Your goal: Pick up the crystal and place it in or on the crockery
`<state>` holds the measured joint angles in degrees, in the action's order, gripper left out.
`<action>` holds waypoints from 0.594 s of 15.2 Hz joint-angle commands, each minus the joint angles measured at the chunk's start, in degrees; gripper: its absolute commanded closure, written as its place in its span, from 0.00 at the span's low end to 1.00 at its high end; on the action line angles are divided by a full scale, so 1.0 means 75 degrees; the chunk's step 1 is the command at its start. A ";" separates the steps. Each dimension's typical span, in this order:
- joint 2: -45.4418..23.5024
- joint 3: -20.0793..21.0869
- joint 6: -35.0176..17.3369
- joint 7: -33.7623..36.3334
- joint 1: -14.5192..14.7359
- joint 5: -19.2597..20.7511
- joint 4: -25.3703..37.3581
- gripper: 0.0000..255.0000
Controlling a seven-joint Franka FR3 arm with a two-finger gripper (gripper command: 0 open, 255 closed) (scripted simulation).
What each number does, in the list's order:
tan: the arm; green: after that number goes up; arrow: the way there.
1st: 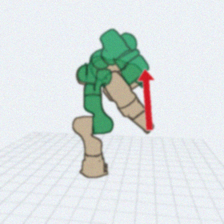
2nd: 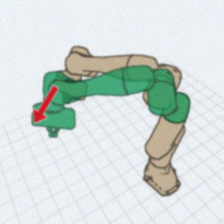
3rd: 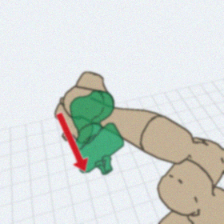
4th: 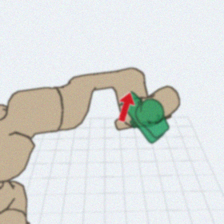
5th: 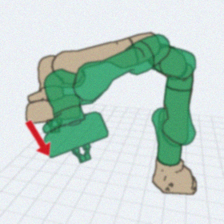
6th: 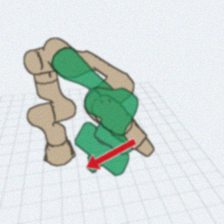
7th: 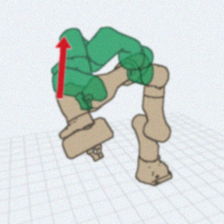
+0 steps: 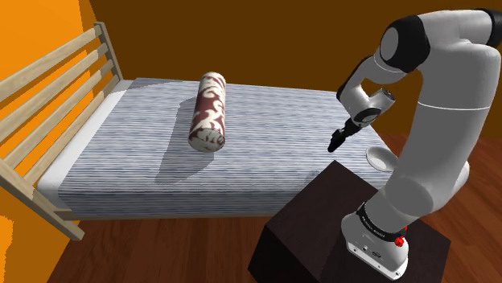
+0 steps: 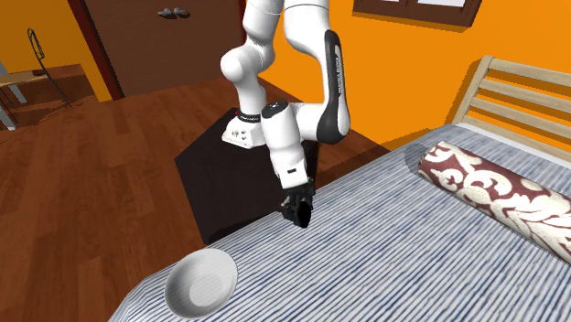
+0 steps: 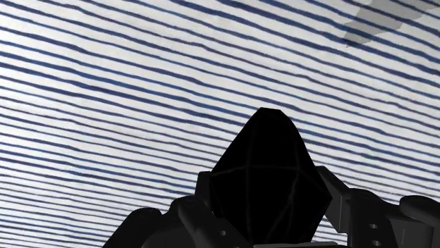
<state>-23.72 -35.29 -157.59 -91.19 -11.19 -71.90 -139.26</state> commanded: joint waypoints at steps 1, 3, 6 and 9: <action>-0.0094 -0.0152 0.0233 -0.0334 -0.0326 0.0085 0.0110 1.00; -0.0228 -0.0305 0.0492 -0.0608 -0.0661 0.0198 0.0278 1.00; -0.0476 -0.0511 0.0903 -0.0976 -0.1177 0.0369 0.0596 1.00; -0.0775 -0.0680 0.1336 -0.1298 -0.1712 0.0535 0.0994 1.00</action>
<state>-28.86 -39.93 -148.71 -99.82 -22.58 -68.29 -132.67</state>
